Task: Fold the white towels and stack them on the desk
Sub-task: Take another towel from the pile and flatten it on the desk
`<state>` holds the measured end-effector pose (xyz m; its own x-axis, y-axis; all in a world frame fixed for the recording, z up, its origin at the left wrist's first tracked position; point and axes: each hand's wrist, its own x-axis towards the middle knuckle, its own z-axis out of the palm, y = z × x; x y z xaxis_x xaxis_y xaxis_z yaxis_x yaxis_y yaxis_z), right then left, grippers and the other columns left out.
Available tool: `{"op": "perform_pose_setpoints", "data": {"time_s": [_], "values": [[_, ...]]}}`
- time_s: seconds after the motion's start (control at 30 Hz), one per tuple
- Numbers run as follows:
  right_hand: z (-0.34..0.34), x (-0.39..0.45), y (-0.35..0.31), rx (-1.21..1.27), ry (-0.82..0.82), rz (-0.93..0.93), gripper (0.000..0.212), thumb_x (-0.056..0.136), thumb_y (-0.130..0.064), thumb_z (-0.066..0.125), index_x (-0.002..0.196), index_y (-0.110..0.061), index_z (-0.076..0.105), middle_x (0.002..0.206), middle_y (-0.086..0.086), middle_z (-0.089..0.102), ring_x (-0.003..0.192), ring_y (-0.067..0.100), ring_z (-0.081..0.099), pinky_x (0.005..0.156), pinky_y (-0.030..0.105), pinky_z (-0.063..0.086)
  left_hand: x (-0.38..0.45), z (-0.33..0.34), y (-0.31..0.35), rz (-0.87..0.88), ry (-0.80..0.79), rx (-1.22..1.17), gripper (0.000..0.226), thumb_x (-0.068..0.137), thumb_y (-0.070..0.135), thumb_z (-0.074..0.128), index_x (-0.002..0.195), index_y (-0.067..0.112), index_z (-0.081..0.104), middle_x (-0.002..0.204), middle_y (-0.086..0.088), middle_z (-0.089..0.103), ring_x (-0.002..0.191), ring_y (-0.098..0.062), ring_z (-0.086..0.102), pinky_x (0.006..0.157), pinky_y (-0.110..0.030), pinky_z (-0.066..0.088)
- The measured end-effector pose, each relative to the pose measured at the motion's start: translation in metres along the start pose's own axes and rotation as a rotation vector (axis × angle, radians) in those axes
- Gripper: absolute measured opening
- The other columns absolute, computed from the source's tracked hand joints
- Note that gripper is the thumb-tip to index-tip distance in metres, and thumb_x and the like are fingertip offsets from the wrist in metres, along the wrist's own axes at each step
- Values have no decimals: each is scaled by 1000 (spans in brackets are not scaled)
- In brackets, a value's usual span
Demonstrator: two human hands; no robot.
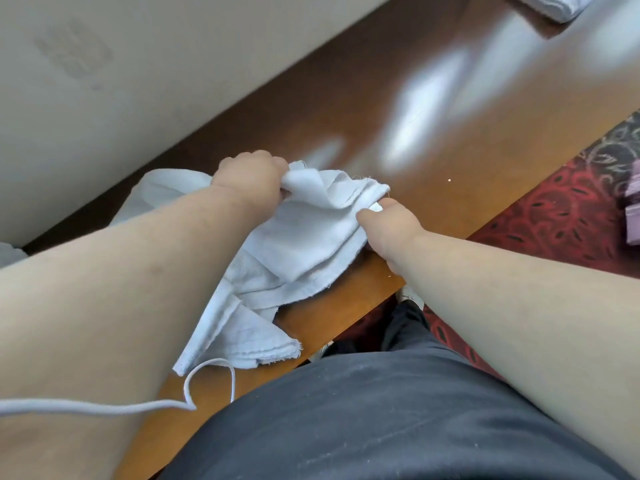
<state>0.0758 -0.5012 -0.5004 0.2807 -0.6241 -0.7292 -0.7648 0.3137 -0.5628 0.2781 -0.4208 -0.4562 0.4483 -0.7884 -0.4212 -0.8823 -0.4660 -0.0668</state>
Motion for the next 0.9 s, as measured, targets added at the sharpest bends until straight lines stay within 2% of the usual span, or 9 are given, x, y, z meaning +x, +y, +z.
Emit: {"op": "perform_pose_setpoints", "data": {"time_s": [0.1, 0.2, 0.3, 0.37, 0.47, 0.53, 0.63, 0.77, 0.9], "values": [[-2, -3, -3, 131, 123, -31, 27, 91, -29, 48, 116, -19, 49, 85, -2, 51, 80, 25, 51, 66, 30, 38, -1, -19, -11, -12, 98, -257, 23, 88, 42, 60, 96, 21, 59, 95, -10, 59, 82, -35, 58, 73, -43, 50], [-12, -1, -11, 286, 238, -96, 13, 87, -30, 51, 99, -26, 53, 84, -6, 58, 73, 14, 54, 63, 28, 40, 3, -39, -21, -74, 334, -339, 25, 88, 40, 64, 103, 20, 66, 102, -17, 58, 89, -41, 57, 79, -45, 50], [-23, 5, -26, 367, 282, -133, 1, 80, -33, 52, 80, -34, 53, 67, -19, 59, 58, 1, 55, 53, 23, 41, 20, -55, -24, -149, 416, -388, 26, 90, 38, 64, 111, 23, 68, 110, -17, 54, 89, -39, 57, 79, -38, 47], [-25, 10, -33, 426, 292, -109, 3, 73, -36, 50, 76, -35, 52, 59, -25, 55, 49, -2, 50, 54, 21, 42, 35, -56, -21, -133, 400, -414, 26, 92, 35, 61, 115, 25, 66, 112, -16, 56, 89, -38, 59, 77, -33, 45], [-25, 15, -32, 524, 328, 17, 14, 68, -38, 48, 82, -36, 51, 101, -9, 58, 76, 16, 55, 75, 33, 50, 42, -41, -10, -94, 285, -479, 59, 91, 31, 65, 146, 30, 42, 138, -14, 45, 120, -33, 53, 100, -31, 39], [-25, 15, -26, 562, 327, 96, 11, 73, -34, 50, 84, -32, 50, 95, -4, 55, 80, 25, 53, 77, 34, 48, 34, -19, 0, -122, 145, -485, 78, 90, 29, 69, 154, 31, 24, 150, -13, 31, 134, -30, 40, 111, -33, 30], [-26, 18, -18, 644, 265, 182, 26, 69, -33, 52, 95, -31, 51, 84, -4, 52, 70, 23, 47, 65, 30, 43, 12, 16, 20, -157, 15, -432, 72, 83, 41, 73, 145, 34, 37, 139, -9, 39, 128, -30, 42, 107, -38, 38], [-34, 33, -19, 592, 250, 179, 40, 73, -38, 65, 107, -31, 44, 88, -5, 58, 75, 21, 58, 62, 29, 48, -11, 43, 65, 19, -54, -450, 73, 74, 60, 72, 136, 34, 44, 130, 2, 46, 121, -21, 46, 100, -38, 43], [-51, 47, -18, 401, 135, 127, 33, 83, -32, 72, 111, -18, 61, 100, 5, 69, 90, 31, 66, 84, 44, 57, -11, 50, 103, 11, -60, -358, 66, 85, 50, 65, 141, 30, 38, 134, -1, 41, 125, -24, 38, 98, -37, 41]]}}
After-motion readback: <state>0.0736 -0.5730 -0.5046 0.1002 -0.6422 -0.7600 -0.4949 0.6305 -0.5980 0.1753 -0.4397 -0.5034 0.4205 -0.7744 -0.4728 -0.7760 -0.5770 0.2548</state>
